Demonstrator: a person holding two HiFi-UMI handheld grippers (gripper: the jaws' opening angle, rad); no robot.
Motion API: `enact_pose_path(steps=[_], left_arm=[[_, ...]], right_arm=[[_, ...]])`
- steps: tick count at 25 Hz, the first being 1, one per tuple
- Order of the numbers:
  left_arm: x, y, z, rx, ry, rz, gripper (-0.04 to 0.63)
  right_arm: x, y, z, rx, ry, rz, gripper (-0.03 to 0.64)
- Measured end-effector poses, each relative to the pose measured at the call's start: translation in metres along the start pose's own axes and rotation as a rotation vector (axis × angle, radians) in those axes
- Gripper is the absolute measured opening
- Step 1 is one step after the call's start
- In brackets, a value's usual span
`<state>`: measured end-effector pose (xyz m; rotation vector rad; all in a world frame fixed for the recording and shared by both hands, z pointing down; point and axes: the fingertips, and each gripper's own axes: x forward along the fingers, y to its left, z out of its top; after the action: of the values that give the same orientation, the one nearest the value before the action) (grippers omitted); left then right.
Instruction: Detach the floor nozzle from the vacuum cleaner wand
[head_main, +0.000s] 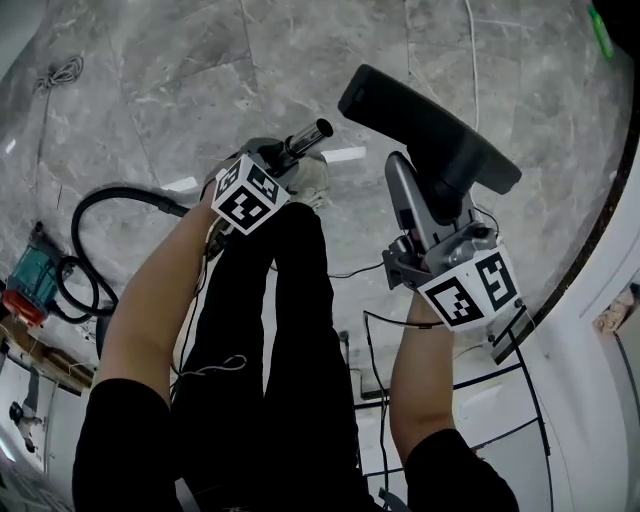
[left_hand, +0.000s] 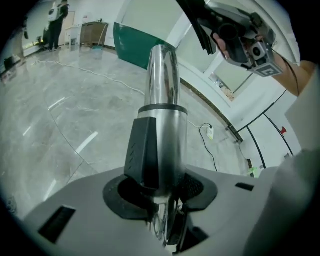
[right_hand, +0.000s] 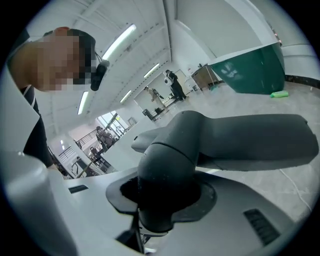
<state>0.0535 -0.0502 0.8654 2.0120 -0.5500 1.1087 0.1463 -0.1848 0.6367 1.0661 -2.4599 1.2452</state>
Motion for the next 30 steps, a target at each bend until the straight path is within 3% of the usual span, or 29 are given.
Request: enact_pose_path(steps=[4, 9, 16, 19, 24, 30], left_arm=[[0.024, -0.01, -0.015, 0.02, 0.06, -0.018, 0.16], [0.058, -0.004, -0.038, 0.019, 0.084, 0.037, 0.16], [0.099, 0.002, -0.119, 0.069, 0.266, 0.07, 0.16], [0.096, 0.012, -0.14, 0.078, 0.304, 0.155, 0.16], [0.084, 0.047, -0.151, -0.003, 0.309, 0.342, 0.163], [0.08, 0.049, -0.163, 0.015, 0.345, 0.319, 0.183]], right_arm=[[0.002, -0.005, -0.015, 0.044, 0.007, -0.012, 0.147], [0.018, -0.025, -0.03, 0.006, 0.042, -0.038, 0.147], [0.026, -0.03, -0.087, 0.02, 0.147, -0.003, 0.147], [0.028, -0.027, -0.1, 0.034, 0.171, -0.007, 0.147], [0.029, -0.024, -0.108, 0.06, 0.201, -0.007, 0.147], [0.029, -0.023, -0.104, 0.029, 0.219, -0.01, 0.147]])
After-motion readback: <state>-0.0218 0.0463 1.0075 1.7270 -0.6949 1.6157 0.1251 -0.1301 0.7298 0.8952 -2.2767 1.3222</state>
